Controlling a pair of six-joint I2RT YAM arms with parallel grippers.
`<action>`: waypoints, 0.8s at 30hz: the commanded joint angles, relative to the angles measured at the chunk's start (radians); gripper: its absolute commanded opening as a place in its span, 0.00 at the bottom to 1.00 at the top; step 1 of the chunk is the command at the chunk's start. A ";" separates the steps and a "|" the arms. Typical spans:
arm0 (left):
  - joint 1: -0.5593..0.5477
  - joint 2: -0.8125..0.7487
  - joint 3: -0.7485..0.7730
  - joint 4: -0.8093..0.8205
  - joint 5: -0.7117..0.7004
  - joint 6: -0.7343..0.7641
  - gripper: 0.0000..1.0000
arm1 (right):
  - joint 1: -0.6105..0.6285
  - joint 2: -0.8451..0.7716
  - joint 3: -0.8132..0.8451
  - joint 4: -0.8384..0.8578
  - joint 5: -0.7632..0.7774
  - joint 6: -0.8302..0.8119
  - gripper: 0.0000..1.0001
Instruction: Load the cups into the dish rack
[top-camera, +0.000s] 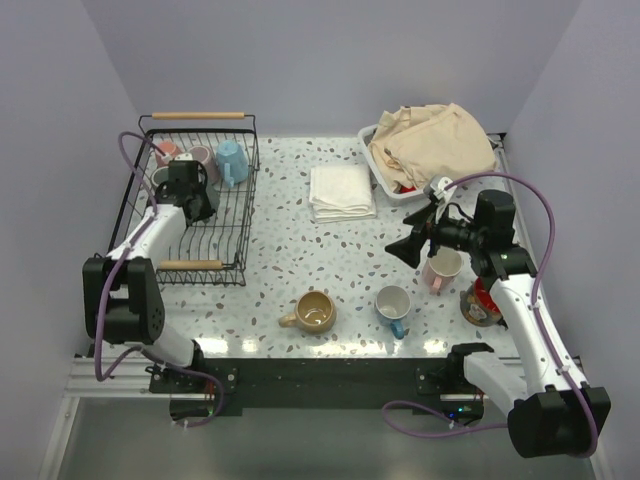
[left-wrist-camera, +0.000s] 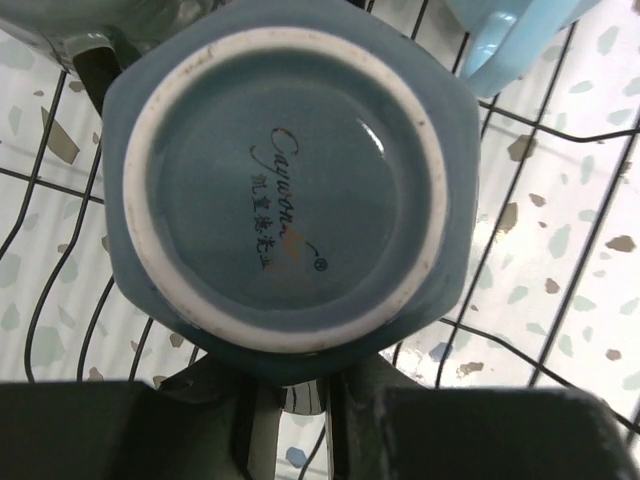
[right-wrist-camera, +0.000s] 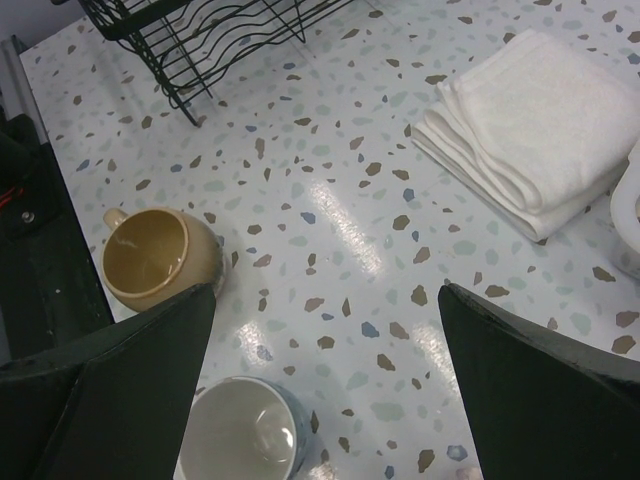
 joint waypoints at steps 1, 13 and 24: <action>0.003 0.039 0.087 0.139 -0.071 0.022 0.00 | -0.004 -0.009 0.041 0.002 0.018 -0.027 0.99; 0.003 0.165 0.131 0.165 -0.157 0.027 0.00 | -0.004 -0.001 0.046 -0.007 0.032 -0.034 0.99; 0.003 0.245 0.196 0.174 -0.137 0.045 0.03 | -0.004 0.002 0.047 -0.012 0.044 -0.042 0.99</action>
